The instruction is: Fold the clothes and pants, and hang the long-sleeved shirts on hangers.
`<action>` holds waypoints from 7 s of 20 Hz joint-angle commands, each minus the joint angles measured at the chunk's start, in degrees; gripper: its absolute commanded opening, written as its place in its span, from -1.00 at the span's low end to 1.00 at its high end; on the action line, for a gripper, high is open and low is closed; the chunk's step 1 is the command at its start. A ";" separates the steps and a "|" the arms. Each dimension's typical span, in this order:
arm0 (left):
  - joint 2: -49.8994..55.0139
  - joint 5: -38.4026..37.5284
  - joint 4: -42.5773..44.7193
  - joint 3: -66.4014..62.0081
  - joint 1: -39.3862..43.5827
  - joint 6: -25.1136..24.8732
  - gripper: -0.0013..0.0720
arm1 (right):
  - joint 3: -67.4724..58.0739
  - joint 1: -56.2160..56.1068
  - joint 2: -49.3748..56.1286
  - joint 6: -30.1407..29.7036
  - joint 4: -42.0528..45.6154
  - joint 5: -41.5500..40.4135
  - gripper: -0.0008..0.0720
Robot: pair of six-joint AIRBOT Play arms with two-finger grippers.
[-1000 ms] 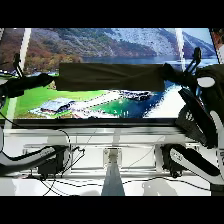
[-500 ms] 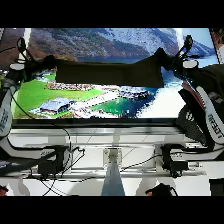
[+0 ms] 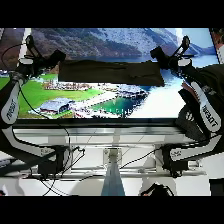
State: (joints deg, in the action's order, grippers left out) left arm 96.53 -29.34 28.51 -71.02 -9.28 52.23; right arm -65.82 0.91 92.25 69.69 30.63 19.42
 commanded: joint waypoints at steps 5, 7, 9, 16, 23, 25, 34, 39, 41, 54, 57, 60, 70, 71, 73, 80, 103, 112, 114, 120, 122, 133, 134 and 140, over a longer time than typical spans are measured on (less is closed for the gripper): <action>-1.70 -16.70 17.40 -0.26 -9.81 6.23 0.75 | -0.13 0.24 0.26 0.00 2.91 5.38 0.93; -0.24 -20.55 17.53 -0.26 -10.97 6.56 0.74 | -0.13 0.07 0.26 0.02 2.89 5.60 0.93; 1.68 -22.36 17.53 -0.26 -10.34 6.51 0.74 | -0.24 0.07 0.26 -0.26 2.97 7.15 0.93; 3.54 -21.49 17.31 -0.31 -4.96 3.98 0.73 | -5.01 -0.22 0.26 -6.64 4.37 16.35 0.93; 3.04 -21.29 16.81 -4.35 -1.95 3.93 -0.93 | -10.43 -7.37 0.26 -6.84 5.42 18.56 -0.84; 1.01 -22.03 16.90 -6.49 -2.01 3.93 -0.93 | -11.06 -10.36 0.31 -6.82 5.62 17.33 -0.95; -23.69 -36.11 16.92 -8.52 -2.03 3.93 -0.93 | -12.85 -26.60 4.79 3.82 5.57 10.36 -0.95; -35.50 -36.09 16.92 -8.52 -2.01 3.96 -0.93 | -23.89 -37.20 12.68 10.78 5.60 13.53 -0.95; -38.07 -36.09 16.92 -8.52 -2.01 3.93 -0.93 | -28.89 -40.96 15.54 12.20 5.60 15.43 -0.95; -26.99 -35.78 16.87 -8.35 12.35 9.11 -0.93 | -40.98 -23.47 14.86 12.17 16.17 46.84 -0.95; -18.51 -29.79 13.88 -8.35 21.40 9.14 -0.93 | -41.18 -15.58 12.70 12.17 16.17 50.25 -0.95; -10.78 -18.32 7.19 -8.35 28.41 9.09 -0.93 | -41.16 -9.77 10.95 12.15 16.17 51.89 -0.95; -3.87 -9.18 3.13 -8.37 31.28 8.22 0.98 | -41.07 -3.74 12.09 12.02 39.80 49.13 0.18; -4.39 -10.03 3.13 -8.37 30.62 8.22 0.97 | -40.98 -3.76 12.98 12.04 40.61 48.46 0.18; -5.99 -12.17 3.19 -8.37 29.57 7.89 0.95 | -40.94 -3.76 15.63 12.15 39.01 48.28 0.29; -13.29 -12.92 14.51 -8.37 29.16 3.89 0.95 | -40.96 -5.11 28.92 9.88 15.69 58.25 0.76; -27.89 -29.05 49.64 -8.37 29.05 3.93 -0.05 | -50.23 -8.76 11.02 11.52 38.25 59.74 -0.95; -33.14 -32.00 48.78 -8.35 29.27 9.55 -0.05 | -50.23 18.49 -12.81 29.83 55.17 70.16 -0.95; -33.14 -31.98 48.54 -8.35 29.31 10.03 -0.05 | -50.23 25.35 -17.53 34.36 59.28 72.78 -0.95; -33.14 -32.00 46.40 -8.35 29.31 10.01 -0.05 | -50.12 44.00 -23.91 35.85 64.17 81.53 -0.95; -33.14 -31.98 46.45 -8.35 29.29 9.99 -0.05 | -50.10 49.03 -23.96 35.63 64.15 82.93 -0.95; -33.14 -31.98 46.45 -8.35 29.29 9.99 -0.05 | -48.04 51.12 -21.49 31.19 53.64 82.79 0.26; -33.14 -31.98 46.45 -8.35 29.29 9.99 -0.05 | -48.04 49.13 -21.11 31.19 53.68 82.62 0.01; -33.14 -31.98 46.45 -8.35 29.29 9.99 -0.05 | -48.04 26.21 -19.82 30.80 53.64 70.12 -0.95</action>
State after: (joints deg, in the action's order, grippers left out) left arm 63.44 -61.34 74.96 -79.37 20.01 62.24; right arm -113.84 37.41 72.03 101.01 84.95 96.73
